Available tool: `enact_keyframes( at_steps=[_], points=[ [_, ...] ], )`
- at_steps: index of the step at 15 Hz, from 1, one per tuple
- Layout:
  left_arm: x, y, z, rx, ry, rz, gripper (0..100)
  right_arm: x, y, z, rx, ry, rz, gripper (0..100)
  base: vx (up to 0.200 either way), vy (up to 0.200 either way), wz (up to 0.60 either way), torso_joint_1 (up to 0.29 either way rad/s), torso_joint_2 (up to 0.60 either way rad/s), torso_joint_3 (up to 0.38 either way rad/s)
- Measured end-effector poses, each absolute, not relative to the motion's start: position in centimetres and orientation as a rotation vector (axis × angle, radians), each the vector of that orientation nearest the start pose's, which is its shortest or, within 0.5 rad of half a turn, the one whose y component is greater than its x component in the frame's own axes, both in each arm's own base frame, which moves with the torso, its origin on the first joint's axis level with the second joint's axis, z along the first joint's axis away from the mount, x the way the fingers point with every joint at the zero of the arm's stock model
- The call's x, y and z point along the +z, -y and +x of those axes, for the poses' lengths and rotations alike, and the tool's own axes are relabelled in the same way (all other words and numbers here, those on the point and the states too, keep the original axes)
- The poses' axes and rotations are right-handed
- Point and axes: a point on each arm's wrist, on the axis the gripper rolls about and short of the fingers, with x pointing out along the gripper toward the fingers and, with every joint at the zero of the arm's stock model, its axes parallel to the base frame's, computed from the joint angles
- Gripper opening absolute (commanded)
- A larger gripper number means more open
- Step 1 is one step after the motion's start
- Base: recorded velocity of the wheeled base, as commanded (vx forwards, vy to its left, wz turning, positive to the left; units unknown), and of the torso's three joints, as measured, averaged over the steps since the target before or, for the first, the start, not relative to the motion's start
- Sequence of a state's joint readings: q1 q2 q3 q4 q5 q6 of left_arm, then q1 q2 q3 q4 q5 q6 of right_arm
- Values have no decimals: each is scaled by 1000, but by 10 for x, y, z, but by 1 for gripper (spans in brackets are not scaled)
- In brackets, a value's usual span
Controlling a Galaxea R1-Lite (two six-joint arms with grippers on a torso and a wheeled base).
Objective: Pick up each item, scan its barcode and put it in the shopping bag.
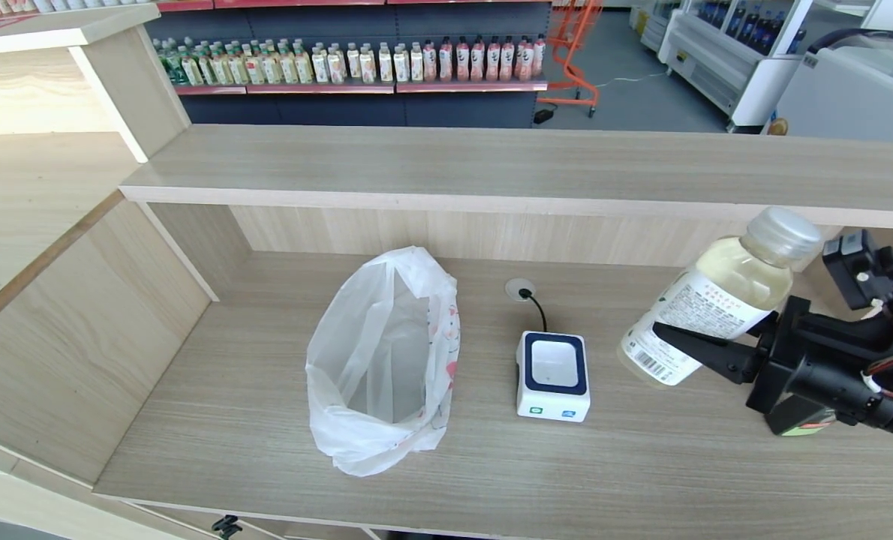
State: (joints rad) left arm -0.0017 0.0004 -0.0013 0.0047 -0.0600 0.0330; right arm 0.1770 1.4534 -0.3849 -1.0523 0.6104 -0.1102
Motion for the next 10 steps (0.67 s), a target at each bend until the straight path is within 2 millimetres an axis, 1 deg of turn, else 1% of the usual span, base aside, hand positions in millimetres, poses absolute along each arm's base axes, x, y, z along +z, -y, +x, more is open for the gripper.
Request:
enact_keyframes(
  at_steps=[4, 7, 10],
  points=[
    [75, 1, -23, -62, -3, 32, 100, 180, -47, 201, 780, 13, -98, 0, -200, 0, 0, 5, 0, 0],
    [75, 1, -23, -62, -3, 33, 100, 180, -47, 198, 781, 13, -98, 0, 0, 0, 0, 0, 0, 0],
    [75, 1, -23, -61, -3, 32, 100, 181, -47, 197, 777, 15, -97, 0, -200, 200, 0, 20, 6, -1]
  ],
)
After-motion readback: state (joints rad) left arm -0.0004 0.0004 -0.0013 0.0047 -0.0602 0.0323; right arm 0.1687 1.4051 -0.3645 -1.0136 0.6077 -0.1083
